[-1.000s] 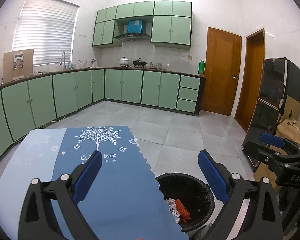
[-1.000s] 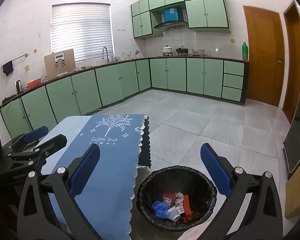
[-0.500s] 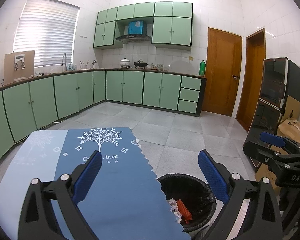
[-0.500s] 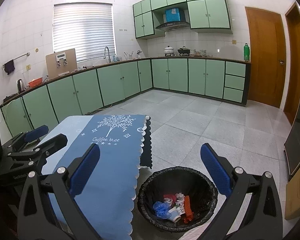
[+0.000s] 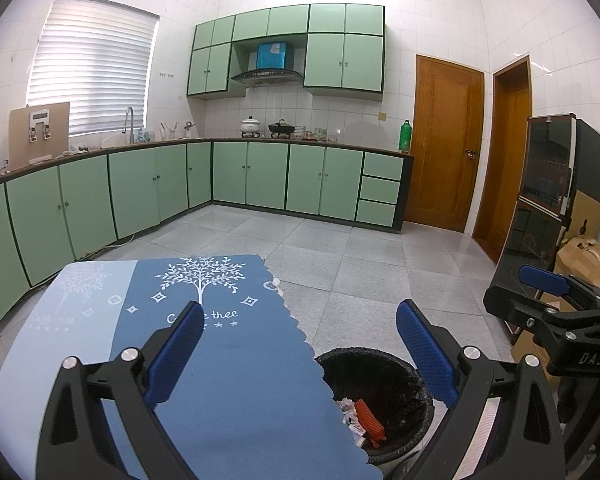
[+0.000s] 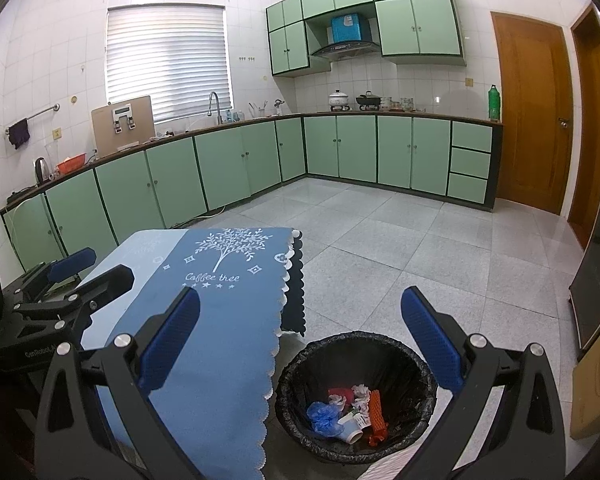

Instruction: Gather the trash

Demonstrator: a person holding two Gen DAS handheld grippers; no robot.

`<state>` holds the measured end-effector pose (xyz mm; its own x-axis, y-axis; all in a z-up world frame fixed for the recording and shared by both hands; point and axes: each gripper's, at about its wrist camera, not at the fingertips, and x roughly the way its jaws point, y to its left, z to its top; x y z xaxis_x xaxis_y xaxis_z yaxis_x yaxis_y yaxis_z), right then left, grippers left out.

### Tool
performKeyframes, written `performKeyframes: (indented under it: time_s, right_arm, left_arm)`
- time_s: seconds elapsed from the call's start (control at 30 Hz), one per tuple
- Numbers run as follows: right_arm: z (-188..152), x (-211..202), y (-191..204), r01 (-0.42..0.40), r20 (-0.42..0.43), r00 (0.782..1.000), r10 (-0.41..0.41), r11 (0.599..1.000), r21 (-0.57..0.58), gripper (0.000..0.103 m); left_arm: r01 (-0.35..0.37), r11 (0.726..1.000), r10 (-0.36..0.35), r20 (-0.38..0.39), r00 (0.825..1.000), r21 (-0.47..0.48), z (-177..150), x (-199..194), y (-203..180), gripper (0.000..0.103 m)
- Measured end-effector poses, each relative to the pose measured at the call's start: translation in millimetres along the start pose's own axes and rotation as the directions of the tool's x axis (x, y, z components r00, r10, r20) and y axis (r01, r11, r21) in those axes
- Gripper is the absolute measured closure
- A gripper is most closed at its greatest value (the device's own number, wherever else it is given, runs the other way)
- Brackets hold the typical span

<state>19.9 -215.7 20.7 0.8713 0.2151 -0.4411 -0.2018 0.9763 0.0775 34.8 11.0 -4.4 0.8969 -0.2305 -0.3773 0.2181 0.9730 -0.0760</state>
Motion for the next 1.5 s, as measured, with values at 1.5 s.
performKeyframes:
  time_s: [1.5]
  right_arm:
    - [-1.5, 1.9, 0.8, -0.002, 0.001, 1.000, 0.002, 1.000, 0.000, 0.005]
  left_arm:
    - [-0.004, 1.000, 0.004, 0.000, 1.000, 0.002, 0.8, -0.1, 1.2, 0.008]
